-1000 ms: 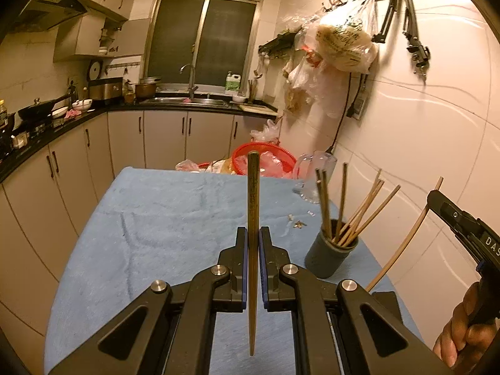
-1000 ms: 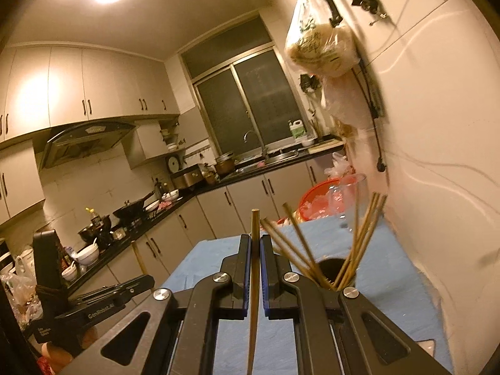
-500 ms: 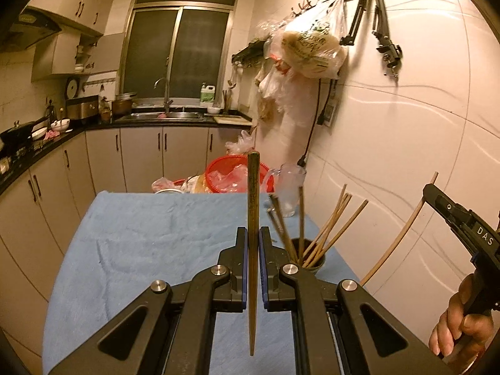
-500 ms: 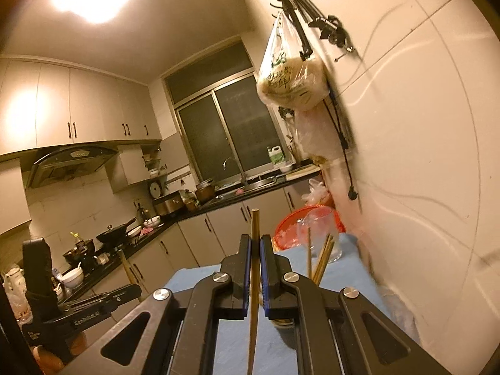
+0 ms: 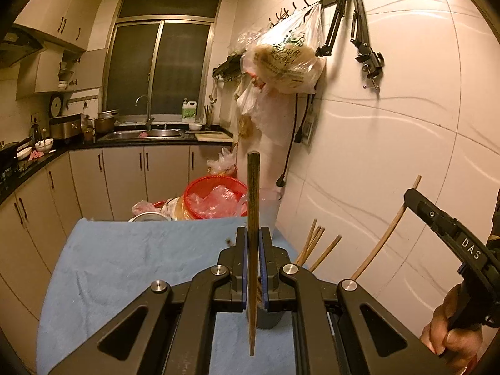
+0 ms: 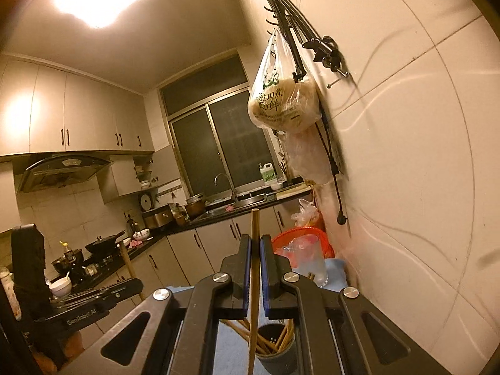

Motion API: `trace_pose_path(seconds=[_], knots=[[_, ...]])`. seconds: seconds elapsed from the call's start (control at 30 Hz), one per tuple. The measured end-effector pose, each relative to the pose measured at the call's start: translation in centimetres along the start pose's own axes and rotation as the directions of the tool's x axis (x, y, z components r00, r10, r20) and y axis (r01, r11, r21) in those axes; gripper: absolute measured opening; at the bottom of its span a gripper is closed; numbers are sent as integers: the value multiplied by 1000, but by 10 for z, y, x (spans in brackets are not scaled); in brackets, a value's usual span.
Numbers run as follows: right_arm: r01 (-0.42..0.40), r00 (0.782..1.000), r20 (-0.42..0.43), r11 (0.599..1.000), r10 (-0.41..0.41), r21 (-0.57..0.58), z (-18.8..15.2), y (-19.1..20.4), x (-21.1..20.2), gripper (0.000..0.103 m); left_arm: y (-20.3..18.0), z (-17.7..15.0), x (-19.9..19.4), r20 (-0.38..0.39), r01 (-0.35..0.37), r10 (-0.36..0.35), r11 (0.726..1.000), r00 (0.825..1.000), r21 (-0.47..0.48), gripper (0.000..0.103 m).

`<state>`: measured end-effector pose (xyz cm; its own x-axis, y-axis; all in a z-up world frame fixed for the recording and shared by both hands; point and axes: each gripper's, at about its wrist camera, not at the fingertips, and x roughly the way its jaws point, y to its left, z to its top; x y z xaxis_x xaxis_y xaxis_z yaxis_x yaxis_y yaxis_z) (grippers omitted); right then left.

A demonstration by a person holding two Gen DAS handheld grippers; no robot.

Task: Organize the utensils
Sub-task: 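Lift both held chopsticks upright and carry them over the black holder, then lower both chopsticks into the holder and open both tools to release them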

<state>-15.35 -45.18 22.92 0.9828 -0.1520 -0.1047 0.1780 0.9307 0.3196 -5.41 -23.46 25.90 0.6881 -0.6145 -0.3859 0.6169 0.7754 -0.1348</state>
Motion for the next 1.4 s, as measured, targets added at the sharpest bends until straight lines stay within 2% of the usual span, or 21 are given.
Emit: trace_pose_path(seconds=[0.37, 0.53, 0.9, 1.4], knots=[[32, 999, 19, 999, -31, -33, 13, -5, 26, 6, -22, 20, 33, 17, 19, -19, 1000, 1000, 4, 7], [38, 999, 2, 999, -38, -35, 14, -11, 42, 6, -27, 23, 52, 17, 22, -22, 1000, 1000, -4, 7], [44, 998, -51, 998, -46, -41, 0, -20, 76, 6, -25, 14, 93, -11, 3, -3, 1000, 1000, -15, 7], [50, 990, -127, 997, -57, -62, -31, -26, 101, 6, -22, -12, 114, -57, -12, 12, 1000, 998, 0, 7]])
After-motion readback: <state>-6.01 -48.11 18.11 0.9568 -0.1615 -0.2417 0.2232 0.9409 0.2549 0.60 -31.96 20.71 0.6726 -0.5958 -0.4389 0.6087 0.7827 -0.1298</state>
